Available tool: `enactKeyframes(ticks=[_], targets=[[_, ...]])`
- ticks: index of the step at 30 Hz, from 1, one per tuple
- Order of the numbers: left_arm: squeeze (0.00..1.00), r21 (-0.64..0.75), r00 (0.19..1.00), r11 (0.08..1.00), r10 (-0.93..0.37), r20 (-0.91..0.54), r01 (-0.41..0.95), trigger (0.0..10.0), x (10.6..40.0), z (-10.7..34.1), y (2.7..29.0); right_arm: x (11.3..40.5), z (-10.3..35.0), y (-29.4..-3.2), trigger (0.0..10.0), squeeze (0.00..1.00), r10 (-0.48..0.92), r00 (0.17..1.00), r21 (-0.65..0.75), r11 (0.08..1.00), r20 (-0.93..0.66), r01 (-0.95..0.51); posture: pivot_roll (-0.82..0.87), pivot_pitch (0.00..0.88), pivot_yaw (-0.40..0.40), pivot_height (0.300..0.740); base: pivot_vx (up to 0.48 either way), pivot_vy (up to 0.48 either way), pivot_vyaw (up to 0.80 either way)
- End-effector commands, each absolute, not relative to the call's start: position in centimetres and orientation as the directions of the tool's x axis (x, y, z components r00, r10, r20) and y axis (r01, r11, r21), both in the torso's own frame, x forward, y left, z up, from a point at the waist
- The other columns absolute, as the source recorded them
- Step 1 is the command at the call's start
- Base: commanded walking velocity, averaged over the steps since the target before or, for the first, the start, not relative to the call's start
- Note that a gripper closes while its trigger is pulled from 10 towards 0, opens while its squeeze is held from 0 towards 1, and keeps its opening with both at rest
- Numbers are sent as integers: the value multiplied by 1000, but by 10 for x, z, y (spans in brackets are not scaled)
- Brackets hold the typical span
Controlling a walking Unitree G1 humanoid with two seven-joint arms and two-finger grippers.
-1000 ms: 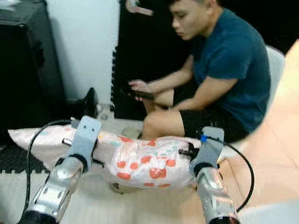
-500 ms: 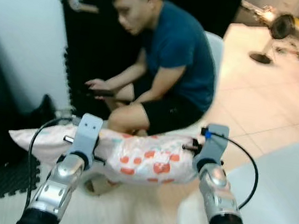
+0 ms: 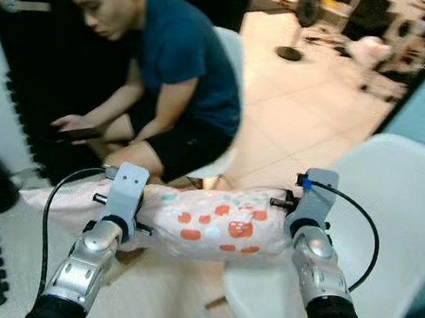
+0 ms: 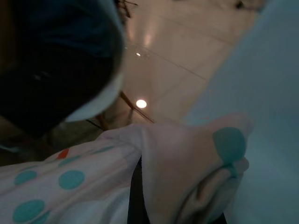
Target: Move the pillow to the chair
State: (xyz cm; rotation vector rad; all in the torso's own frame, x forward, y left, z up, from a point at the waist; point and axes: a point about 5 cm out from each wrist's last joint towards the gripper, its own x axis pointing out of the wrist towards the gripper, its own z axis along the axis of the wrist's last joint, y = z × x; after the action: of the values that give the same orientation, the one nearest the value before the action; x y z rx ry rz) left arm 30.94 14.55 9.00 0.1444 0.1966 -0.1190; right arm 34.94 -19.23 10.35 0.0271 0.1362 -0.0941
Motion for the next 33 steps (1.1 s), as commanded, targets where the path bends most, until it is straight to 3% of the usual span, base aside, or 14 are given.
enactKeyframes(ticks=[1, 33], targets=[[0, 138, 980, 982, -108, -166, 132, 10000, 311, 96, 144, 350, 106, -202, 10000, 0, -136, 984, 26, 990, -118, 140, -30, 80, -10, 740, 0, 0, -800], [0, 151, 979, 979, -108, -173, 135, 10000, 311, 95, 148, 342, 107, -227, 10000, 0, -275, 956, 11, 961, -103, 278, -31, 91, -9, 740, 0, 0, -800]])
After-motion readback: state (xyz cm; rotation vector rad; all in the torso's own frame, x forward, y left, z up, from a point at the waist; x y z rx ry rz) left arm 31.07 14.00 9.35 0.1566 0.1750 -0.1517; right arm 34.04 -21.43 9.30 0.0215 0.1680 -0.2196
